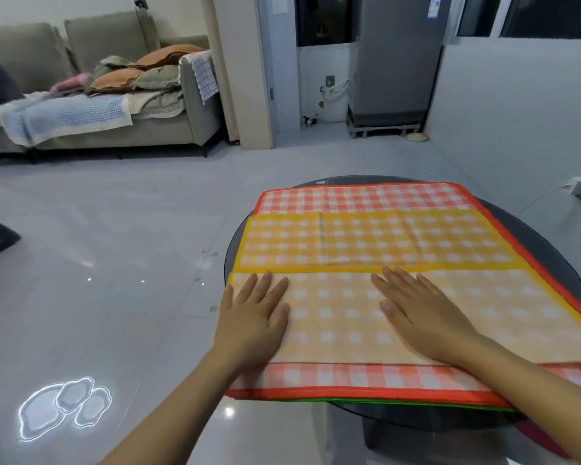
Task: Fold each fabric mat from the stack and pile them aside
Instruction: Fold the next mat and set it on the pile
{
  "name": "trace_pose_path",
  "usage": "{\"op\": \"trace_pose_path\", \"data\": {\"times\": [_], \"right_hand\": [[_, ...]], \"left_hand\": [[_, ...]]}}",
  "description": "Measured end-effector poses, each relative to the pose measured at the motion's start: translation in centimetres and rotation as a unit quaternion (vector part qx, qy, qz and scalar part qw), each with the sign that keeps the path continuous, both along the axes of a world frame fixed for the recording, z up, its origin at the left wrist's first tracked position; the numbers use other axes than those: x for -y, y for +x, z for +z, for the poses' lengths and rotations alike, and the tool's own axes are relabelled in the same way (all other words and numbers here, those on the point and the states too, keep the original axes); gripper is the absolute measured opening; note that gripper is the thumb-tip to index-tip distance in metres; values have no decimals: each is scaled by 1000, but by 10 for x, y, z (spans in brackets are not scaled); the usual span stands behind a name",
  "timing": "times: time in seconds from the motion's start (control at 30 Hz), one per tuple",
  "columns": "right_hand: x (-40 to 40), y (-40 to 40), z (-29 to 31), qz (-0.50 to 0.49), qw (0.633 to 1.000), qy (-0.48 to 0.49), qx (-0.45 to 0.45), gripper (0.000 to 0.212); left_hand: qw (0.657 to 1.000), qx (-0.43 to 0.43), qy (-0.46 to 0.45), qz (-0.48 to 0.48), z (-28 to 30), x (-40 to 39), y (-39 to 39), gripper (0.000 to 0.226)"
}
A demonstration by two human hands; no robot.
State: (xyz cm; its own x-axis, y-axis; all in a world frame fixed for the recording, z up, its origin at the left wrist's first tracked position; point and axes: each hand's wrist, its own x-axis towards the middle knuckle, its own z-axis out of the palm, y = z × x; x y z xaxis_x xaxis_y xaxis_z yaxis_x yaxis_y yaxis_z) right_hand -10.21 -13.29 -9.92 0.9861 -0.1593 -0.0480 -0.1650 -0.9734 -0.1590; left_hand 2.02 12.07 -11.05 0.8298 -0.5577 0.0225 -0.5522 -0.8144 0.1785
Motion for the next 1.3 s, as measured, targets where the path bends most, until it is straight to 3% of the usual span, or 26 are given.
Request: {"op": "trace_pose_path", "data": {"times": [0.07,0.27,0.4,0.63,0.97,1.3], "right_hand": [[0,0,0,0,1000,1,-1,53],[-1,0,-1,-2,1000,5,1,53],[-2,0,1,-4,1000,13,1,53],[13,18,23,-12,997,50,64,50],[82,110,26,-68,995,30,71,46],[131,172,20,-133,987,11,87,25]], "left_hand": [[1000,-7,-15,6,-2,-8,5,75],[1000,-6,6,4,1,-7,3,52],[1000,-1,31,0,11,-2,-1,60],[997,-29,-46,-46,39,44,5,45],[994,-36,-93,-49,47,156,84,37],[995,37,-91,-11,21,200,162,33]]}}
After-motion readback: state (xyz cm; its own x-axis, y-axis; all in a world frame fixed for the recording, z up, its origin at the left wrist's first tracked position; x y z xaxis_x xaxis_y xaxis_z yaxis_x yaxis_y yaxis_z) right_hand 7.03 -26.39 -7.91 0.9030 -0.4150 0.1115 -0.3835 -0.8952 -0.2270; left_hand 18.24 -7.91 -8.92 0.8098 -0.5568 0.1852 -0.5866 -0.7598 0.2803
